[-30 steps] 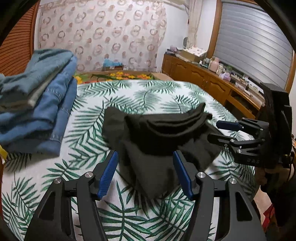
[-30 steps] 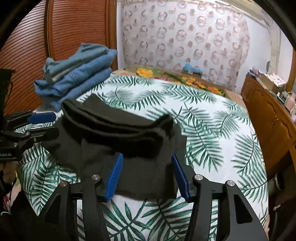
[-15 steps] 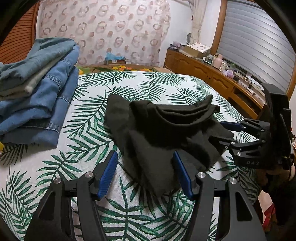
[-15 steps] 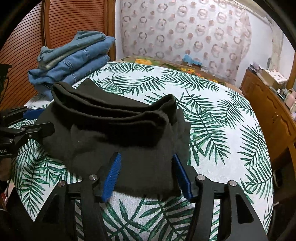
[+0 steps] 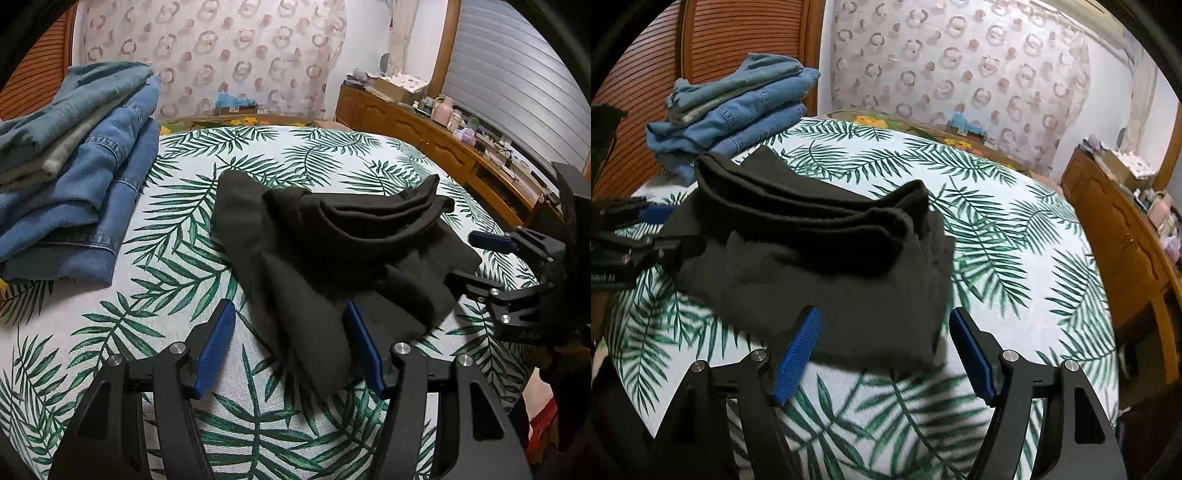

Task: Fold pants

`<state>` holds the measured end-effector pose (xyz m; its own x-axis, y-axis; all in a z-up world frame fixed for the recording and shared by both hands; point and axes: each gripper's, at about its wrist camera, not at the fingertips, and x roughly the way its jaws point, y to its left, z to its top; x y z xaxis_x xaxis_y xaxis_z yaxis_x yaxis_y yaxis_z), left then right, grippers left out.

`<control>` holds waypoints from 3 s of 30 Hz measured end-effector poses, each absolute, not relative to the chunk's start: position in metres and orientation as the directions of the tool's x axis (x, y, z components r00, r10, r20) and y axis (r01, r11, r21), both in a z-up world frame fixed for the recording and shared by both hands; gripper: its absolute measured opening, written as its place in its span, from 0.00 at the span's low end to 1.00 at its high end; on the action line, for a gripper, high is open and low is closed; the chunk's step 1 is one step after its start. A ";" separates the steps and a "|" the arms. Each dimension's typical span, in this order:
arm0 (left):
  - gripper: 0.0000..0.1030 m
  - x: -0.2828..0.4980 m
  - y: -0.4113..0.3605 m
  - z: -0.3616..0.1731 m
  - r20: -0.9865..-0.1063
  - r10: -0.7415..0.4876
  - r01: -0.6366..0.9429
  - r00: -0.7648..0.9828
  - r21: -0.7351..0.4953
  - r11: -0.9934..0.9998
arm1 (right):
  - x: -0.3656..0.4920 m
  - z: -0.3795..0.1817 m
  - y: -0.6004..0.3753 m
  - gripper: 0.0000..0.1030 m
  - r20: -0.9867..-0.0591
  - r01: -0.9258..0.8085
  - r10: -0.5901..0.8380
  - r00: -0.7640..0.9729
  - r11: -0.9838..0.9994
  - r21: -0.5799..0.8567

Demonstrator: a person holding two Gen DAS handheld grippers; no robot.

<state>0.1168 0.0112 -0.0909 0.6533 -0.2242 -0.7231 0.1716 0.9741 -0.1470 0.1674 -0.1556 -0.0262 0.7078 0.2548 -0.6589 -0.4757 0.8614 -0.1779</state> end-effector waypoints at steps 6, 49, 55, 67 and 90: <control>0.61 0.118 0.013 -0.092 -0.727 -0.228 0.167 0.648 -0.157 0.973 | 0.158 -0.019 -0.182 0.72 -0.674 -0.479 0.283 0.682 0.870 -0.120; 0.30 0.090 0.010 -0.091 -0.700 -0.290 0.231 0.653 -0.181 0.956 | 0.169 -0.020 -0.205 0.34 -0.680 -0.488 0.375 0.630 0.872 0.028; 0.11 0.083 0.011 -0.080 -0.659 -0.295 0.236 0.692 -0.181 0.955 | 0.168 -0.019 -0.204 0.08 -0.663 -0.523 0.421 0.619 0.851 0.052; 0.11 0.068 0.027 -0.064 -0.628 -0.306 0.236 0.715 -0.196 0.952 | 0.147 -0.009 -0.213 0.05 -0.595 -0.493 0.405 0.694 0.870 0.017; 0.36 0.033 0.027 -0.047 -0.640 -0.305 0.248 0.705 -0.180 0.952 | 0.089 0.007 -0.216 0.10 -0.613 -0.535 0.411 0.675 0.844 -0.023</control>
<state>0.0325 0.0273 -0.0472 0.7054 -0.3047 -0.6400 0.2482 0.9519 -0.1797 0.0892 -0.2165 0.0072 0.6749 0.4114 -0.6126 -0.5352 0.8444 -0.0226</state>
